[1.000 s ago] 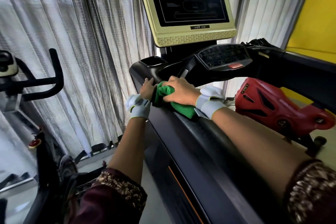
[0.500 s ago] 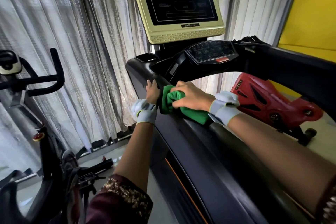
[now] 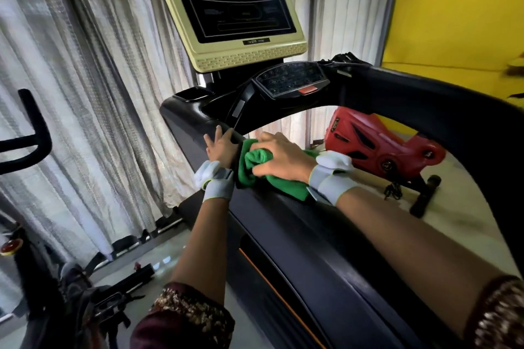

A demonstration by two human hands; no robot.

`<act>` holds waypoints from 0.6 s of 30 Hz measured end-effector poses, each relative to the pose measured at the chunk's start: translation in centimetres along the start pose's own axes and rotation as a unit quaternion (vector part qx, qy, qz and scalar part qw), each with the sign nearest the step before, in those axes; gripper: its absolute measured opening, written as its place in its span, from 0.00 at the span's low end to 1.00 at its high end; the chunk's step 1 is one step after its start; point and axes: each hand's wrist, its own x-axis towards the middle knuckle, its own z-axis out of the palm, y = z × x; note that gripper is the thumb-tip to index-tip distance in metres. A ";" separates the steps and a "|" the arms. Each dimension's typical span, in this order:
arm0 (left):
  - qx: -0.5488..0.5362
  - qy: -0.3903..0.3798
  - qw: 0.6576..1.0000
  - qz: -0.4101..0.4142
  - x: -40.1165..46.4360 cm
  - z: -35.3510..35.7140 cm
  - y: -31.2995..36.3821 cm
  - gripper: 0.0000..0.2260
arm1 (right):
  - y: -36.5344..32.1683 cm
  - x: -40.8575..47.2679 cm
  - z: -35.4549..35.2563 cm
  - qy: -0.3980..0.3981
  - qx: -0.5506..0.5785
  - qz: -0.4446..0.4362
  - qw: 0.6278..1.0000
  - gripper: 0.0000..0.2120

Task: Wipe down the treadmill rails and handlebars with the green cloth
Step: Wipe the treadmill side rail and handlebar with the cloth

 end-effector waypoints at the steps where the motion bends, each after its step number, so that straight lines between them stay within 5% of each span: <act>1: -0.001 0.006 1.000 0.001 -0.2 0.1 -0.2 0.21 | 0.3 -0.6 0.2 0.000 -0.010 -0.008 1.000 0.26; 8: -0.002 -0.007 1.000 0.001 -1.8 -0.3 0.7 0.21 | -0.3 -1.3 -0.1 0.011 0.029 0.037 0.999 0.31; 14: -0.028 0.005 1.000 -0.012 -2.9 0.0 1.3 0.17 | 0.7 -3.4 0.2 0.019 0.038 0.054 0.998 0.19; 18: -0.027 -0.007 1.000 -0.014 -3.3 0.3 1.8 0.16 | 0.0 -3.1 -0.3 0.029 0.074 0.081 0.994 0.20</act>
